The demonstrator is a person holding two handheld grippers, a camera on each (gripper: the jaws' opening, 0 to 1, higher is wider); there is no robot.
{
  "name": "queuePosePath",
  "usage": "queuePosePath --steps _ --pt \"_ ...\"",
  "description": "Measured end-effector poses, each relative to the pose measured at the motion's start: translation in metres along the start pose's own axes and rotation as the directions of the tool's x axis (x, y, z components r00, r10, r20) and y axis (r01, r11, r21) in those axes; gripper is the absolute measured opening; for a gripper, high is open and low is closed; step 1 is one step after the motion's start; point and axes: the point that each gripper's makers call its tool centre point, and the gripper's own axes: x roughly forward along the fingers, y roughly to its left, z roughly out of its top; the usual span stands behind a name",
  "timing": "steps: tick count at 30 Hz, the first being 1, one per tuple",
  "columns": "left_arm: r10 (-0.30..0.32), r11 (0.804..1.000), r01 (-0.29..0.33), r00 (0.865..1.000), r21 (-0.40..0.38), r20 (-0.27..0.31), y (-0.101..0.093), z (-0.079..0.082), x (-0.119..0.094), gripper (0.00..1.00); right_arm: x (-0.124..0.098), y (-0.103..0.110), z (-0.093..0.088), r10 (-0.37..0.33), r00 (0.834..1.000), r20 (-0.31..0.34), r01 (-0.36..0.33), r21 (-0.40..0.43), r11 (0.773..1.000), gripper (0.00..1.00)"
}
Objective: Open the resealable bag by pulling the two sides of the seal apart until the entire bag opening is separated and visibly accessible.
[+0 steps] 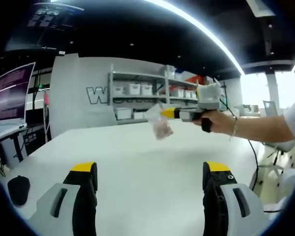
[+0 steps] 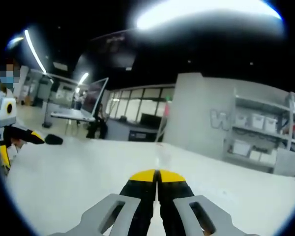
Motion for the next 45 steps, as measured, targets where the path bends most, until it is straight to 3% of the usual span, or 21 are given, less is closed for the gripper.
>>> queuePosePath --steps 28,45 --pt "-0.027 1.000 0.027 1.000 0.005 -0.010 -0.012 0.001 0.003 0.86 -0.033 0.024 0.012 0.031 0.998 0.047 -0.030 -0.012 0.999 0.00" --pt "-0.035 0.999 0.035 0.999 0.008 -0.017 -0.017 -0.002 0.005 0.85 -0.052 0.033 0.010 0.040 0.997 0.065 -0.040 -0.001 0.999 0.00"
